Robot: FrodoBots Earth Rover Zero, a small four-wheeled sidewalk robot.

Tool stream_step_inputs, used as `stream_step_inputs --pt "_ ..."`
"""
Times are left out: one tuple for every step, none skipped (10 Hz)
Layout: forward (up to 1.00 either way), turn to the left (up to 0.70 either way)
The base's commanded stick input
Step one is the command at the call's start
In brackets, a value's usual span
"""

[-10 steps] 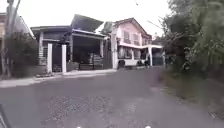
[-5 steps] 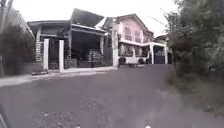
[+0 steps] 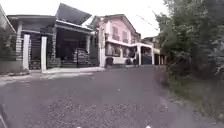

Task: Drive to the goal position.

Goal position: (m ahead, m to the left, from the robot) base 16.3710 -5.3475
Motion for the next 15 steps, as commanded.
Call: stream_step_inputs --pt "1.0 -0.03" --pt "1.0 -0.27" --pt "1.0 -0.37" --pt "1.0 -0.18" --pt "1.0 0.0" --pt "1.0 0.0" --pt "1.0 0.0" --pt "1.0 0.0" --pt "1.0 0.0" --pt "1.0 0.0" --pt "1.0 0.0" --pt "1.0 0.0" --pt "1.0 0.0" --pt "1.0 0.0" --pt "1.0 0.0"
